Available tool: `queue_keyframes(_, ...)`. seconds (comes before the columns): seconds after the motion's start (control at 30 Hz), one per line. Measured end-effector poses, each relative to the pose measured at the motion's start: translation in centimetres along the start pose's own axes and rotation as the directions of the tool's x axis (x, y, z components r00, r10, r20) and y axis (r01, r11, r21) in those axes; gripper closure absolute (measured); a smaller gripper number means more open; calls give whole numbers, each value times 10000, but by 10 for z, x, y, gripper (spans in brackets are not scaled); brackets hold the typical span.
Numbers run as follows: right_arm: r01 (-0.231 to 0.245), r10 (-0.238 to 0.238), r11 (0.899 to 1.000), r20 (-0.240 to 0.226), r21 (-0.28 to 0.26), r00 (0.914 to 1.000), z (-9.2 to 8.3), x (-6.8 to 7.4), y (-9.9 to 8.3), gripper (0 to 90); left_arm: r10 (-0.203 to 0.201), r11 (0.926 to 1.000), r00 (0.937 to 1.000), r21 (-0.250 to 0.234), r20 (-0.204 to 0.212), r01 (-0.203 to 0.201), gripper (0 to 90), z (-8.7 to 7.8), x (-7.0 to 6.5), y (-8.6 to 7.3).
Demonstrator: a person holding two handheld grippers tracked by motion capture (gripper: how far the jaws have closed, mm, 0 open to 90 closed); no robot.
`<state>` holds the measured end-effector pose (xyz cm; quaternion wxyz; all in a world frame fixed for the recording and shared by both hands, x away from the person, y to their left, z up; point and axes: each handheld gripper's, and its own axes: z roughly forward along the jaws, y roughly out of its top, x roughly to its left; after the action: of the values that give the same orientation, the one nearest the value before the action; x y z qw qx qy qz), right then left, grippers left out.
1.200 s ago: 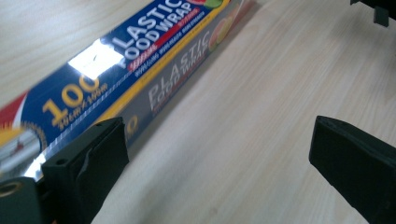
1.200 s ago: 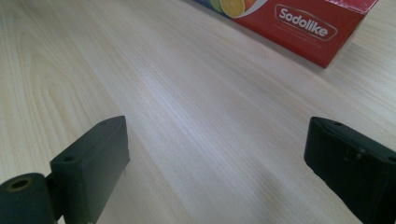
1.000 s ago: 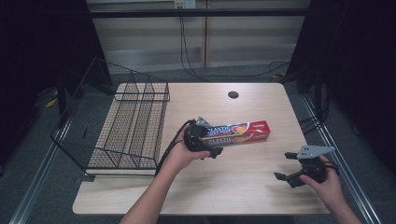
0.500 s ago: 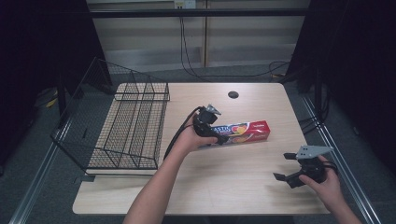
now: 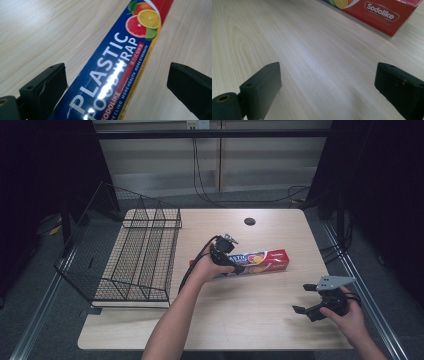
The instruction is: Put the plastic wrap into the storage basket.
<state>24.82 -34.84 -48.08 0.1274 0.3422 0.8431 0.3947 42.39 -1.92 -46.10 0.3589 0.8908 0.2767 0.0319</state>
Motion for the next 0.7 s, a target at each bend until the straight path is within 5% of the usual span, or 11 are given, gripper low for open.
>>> queue_keyframes(0.13,5,-5,10000,1,-2,10000,0,0,0,66,-214,9998,9997,-30,116,215,48,4,1,1)
queue_keyframes(0.7,47,-47,10000,24,26,10000,1,0,0,66,253,9975,9996,668,-93,-246,131,17,-5,14)
